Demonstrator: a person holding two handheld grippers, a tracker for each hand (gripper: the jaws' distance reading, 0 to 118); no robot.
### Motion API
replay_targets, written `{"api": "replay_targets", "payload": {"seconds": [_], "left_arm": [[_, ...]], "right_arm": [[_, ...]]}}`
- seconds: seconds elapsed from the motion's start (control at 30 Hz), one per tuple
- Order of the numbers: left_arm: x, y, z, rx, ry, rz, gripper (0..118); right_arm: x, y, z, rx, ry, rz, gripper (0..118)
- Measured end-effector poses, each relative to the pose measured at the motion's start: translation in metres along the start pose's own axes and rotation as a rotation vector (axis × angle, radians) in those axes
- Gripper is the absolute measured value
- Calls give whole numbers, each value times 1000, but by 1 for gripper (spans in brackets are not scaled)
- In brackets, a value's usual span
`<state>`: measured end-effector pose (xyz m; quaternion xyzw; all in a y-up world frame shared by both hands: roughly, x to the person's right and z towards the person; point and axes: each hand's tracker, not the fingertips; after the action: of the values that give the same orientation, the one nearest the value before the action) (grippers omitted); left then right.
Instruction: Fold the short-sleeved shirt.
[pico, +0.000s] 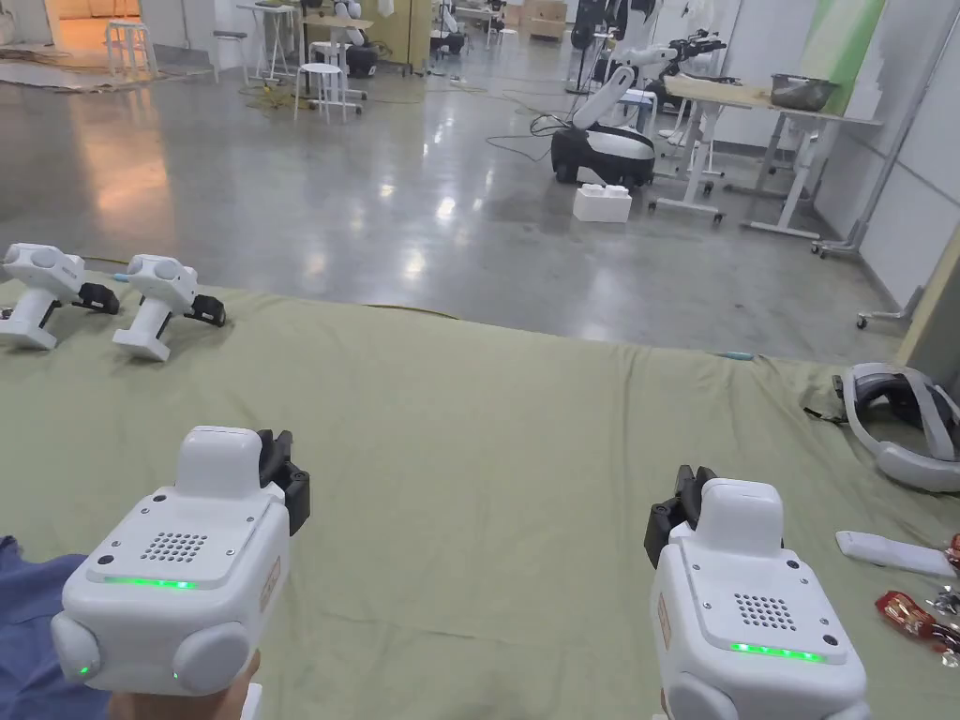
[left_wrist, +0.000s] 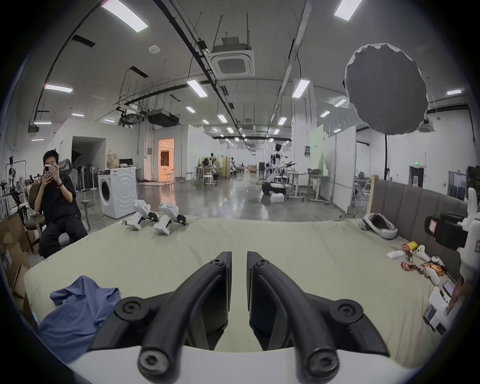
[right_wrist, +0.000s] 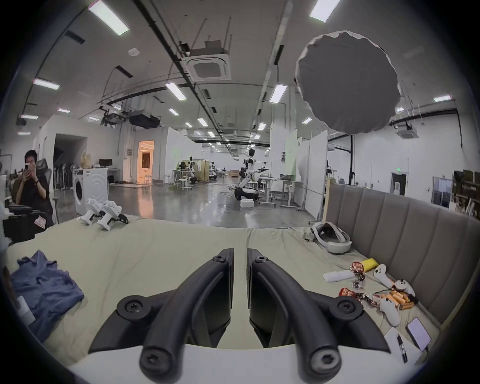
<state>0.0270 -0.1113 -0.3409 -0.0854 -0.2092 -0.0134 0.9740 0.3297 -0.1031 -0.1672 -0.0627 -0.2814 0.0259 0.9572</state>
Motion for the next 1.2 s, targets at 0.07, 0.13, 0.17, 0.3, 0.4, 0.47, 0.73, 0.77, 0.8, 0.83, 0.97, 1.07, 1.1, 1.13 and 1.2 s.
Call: {"api": "replay_targets", "payload": {"seconds": [0.07, 0.13, 0.17, 0.3, 0.4, 0.47, 0.73, 0.77, 0.8, 0.83, 0.97, 1.07, 1.1, 1.13, 1.2], "left_arm": [[-10, -4, -3, -24, 29, 0, 16], [-21, -9, 16, -61, 46, 12, 16], [-29, -12, 17, -87, 50, 25, 16], [-73, -21, 31, -228, 40, 50, 16], [-111, -37, 37, -318, 84, 40, 16], [-135, -46, 40, -374, 94, 44, 16], [-216, -84, 42, -661, 117, -24, 71], [-224, -89, 40, -704, 118, -10, 70], [-233, -94, 39, -703, 128, -9, 70], [-240, -98, 37, -724, 144, -4, 71], [-271, -120, 27, -813, 164, 43, 77], [-286, -134, 11, -856, 152, 69, 77], [-290, -140, 5, -886, 163, 106, 77], [-292, -147, 0, -916, 152, 138, 77], [-295, -159, -9, -947, 126, 218, 77]], "right_arm": [[-5, -1, 1, -1, 10, 12, 14], [-8, -2, 0, -5, 21, 11, 14], [-10, -3, 0, -10, 27, 9, 14], [-17, -9, -4, -38, 48, 7, 14], [-22, -14, -7, -66, 75, 3, 14], [-27, -19, -7, -77, 86, 17, 14], [-44, -32, -10, -123, 127, 51, 14], [-46, -34, -10, -129, 130, 55, 14], [-48, -36, -11, -136, 133, 57, 14], [-50, -37, -11, -143, 137, 59, 14], [-56, -44, -11, -169, 145, 74, 14], [-59, -49, -11, -185, 150, 85, 14], [-60, -51, -12, -192, 151, 88, 14], [-61, -52, -12, -197, 151, 89, 14], [-62, -54, -12, -209, 152, 89, 14]]}}
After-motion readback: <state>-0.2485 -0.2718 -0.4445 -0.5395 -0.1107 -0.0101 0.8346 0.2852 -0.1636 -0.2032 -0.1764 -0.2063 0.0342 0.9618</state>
